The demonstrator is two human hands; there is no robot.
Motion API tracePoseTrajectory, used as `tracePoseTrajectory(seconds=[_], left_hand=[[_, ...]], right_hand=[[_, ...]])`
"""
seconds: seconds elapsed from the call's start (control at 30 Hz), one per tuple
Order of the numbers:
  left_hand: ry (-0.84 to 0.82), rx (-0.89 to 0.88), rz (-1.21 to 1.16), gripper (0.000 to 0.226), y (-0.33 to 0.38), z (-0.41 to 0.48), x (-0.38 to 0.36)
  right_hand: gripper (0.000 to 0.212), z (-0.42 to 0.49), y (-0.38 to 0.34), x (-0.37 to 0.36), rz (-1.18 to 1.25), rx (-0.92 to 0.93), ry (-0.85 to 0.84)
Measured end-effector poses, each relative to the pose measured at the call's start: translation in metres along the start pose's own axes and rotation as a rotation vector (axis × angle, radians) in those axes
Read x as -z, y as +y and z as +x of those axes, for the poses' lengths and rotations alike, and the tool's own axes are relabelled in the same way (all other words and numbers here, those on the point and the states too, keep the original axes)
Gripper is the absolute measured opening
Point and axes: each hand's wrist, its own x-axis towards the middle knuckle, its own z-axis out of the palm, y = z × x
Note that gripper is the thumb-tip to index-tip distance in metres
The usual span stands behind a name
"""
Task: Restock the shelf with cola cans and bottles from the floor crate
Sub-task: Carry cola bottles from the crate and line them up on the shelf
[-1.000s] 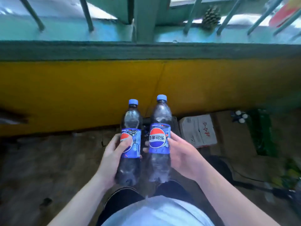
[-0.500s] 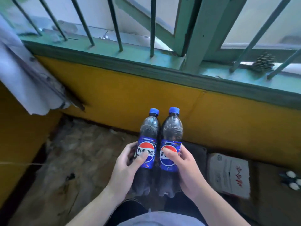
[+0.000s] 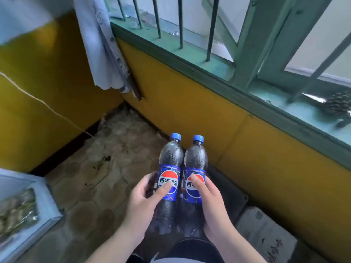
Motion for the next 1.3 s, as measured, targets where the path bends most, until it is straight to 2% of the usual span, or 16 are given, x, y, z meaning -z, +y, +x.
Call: tracePoseTrajectory(seconds=[0.2,0.3,0.57,0.73,0.93,1.13,1.3], left_hand=[[0.249,-0.076,-0.076,0.048,0.005,-0.04,0.047],[0.372,-0.109,-0.146,0.049,0.005,-0.069,0.083],[0.725,-0.201,-0.319,0.042,-0.033,-0.167,0.19],[0.852,-0.262,-0.383,0.047,-0.067,-0.241,0.256],[0.946,-0.34,-0.458,0.045,-0.103,-0.327,0.338],[1.101,-0.466,-0.513,0.04,-0.125,-0.386,0.404],[1.242,-0.492,-0.545,0.042,-0.139,-0.426,0.453]], right_hand=[[0.028,-0.008,0.014,-0.046,-0.175,-0.004,-0.227],[0.036,-0.017,0.029,-0.081,-0.252,-0.003,-0.387],[0.037,-0.08,0.11,-0.174,-0.386,-0.123,-0.756],[0.037,-0.144,0.17,-0.225,-0.44,-0.167,-0.891],[0.041,-0.228,0.246,-0.279,-0.438,-0.322,-1.027],[0.044,-0.281,0.299,-0.339,-0.52,-0.35,-1.187],[0.044,-0.309,0.347,-0.391,-0.629,-0.355,-1.319]])
